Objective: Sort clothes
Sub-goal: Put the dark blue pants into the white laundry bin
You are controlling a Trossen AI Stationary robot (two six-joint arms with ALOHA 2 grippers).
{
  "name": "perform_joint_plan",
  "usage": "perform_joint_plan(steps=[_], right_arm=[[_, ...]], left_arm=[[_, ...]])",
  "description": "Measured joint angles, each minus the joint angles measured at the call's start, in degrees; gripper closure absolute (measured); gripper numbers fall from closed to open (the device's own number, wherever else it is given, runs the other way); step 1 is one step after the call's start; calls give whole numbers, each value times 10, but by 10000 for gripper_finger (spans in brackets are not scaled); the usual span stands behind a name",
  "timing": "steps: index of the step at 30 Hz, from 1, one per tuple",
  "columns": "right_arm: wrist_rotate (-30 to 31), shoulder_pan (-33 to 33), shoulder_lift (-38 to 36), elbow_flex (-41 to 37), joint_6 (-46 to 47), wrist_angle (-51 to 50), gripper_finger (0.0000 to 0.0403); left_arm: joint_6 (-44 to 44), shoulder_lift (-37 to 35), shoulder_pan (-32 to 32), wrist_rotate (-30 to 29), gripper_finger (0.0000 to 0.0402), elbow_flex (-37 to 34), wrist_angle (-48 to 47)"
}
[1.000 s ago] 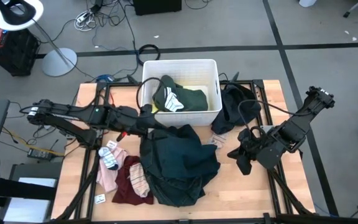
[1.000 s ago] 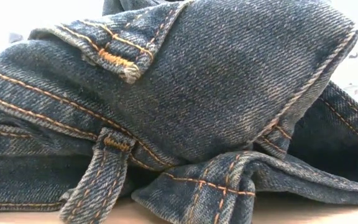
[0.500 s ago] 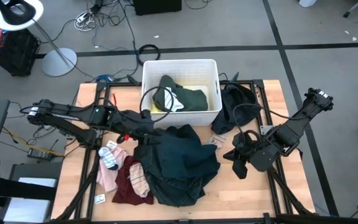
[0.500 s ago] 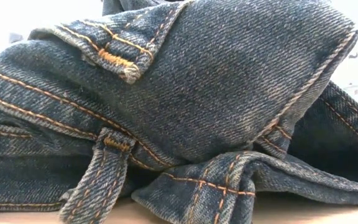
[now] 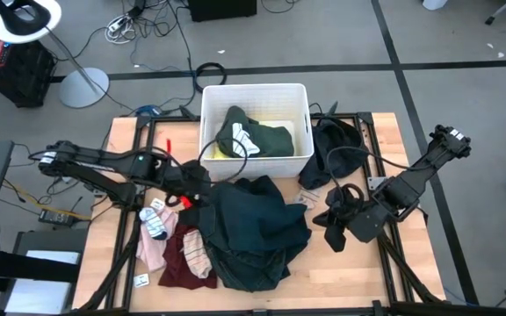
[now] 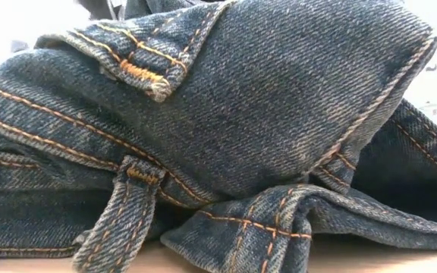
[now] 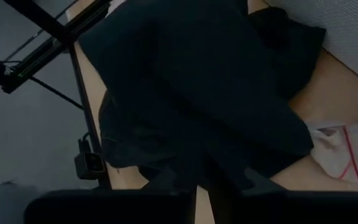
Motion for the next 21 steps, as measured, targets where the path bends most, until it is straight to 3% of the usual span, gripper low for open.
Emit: perform_joint_plan(steps=[7, 21], right_arm=[[0, -12, 1, 0, 0, 10, 364], [-3, -17, 1, 0, 0, 42, 364]], left_arm=[[-12, -13, 29, 33, 241, -82, 44], [4, -16, 75, 33, 241, -195, 186]])
